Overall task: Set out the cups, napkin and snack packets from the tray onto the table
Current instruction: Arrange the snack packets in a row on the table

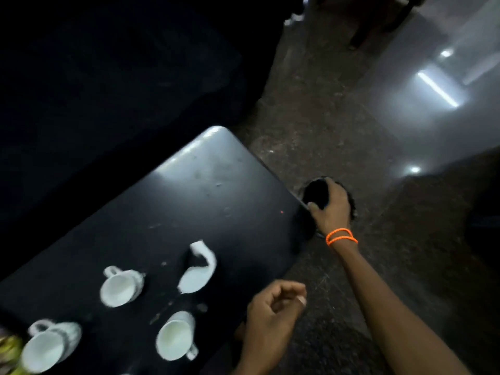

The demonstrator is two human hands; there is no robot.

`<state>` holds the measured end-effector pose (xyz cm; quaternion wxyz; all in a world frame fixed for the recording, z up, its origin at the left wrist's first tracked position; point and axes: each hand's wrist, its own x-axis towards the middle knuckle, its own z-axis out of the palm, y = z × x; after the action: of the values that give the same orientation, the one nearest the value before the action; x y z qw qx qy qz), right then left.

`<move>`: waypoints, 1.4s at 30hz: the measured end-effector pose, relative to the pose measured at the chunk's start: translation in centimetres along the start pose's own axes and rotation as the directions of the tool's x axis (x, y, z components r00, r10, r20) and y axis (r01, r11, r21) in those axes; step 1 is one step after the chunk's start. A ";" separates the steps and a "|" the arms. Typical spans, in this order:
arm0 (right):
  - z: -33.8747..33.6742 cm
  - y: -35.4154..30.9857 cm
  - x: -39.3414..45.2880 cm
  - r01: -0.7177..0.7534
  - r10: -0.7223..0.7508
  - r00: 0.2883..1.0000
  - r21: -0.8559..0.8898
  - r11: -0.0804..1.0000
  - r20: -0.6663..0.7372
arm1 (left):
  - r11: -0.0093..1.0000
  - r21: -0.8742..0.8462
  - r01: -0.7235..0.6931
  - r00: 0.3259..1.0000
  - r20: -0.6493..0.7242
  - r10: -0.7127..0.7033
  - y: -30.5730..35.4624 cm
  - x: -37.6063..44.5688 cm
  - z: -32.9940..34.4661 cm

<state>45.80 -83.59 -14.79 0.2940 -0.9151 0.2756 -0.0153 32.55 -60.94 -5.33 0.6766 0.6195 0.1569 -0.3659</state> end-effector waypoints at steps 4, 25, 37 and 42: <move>2.0 -10.0 -0.9 0.252 -0.249 0.967 0.051 0.966 -0.063 | 0.998 -0.047 -0.045 0.999 0.001 0.045 1.5 -3.5 -5.2; 30.0 -40.6 -42.2 0.826 -0.454 0.280 0.030 0.564 0.846 | 0.910 -0.341 0.237 0.425 -0.805 -0.413 -11.4 -18.4 -45.7; 29.4 -40.9 -43.6 0.743 -0.380 0.230 0.090 0.663 0.896 | 0.268 -0.921 -0.282 0.602 -0.387 -0.698 -15.1 -16.0 -43.9; 27.6 -43.4 -40.4 0.665 -0.310 0.105 0.165 0.729 0.945 | 0.196 -0.920 -0.340 0.668 -0.383 -0.638 -13.6 -16.3 -42.8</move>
<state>38.31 -18.92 -8.41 0.2282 -0.8118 -0.2739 0.4624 22.34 -14.78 -12.13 0.7356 0.1165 0.6670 0.0212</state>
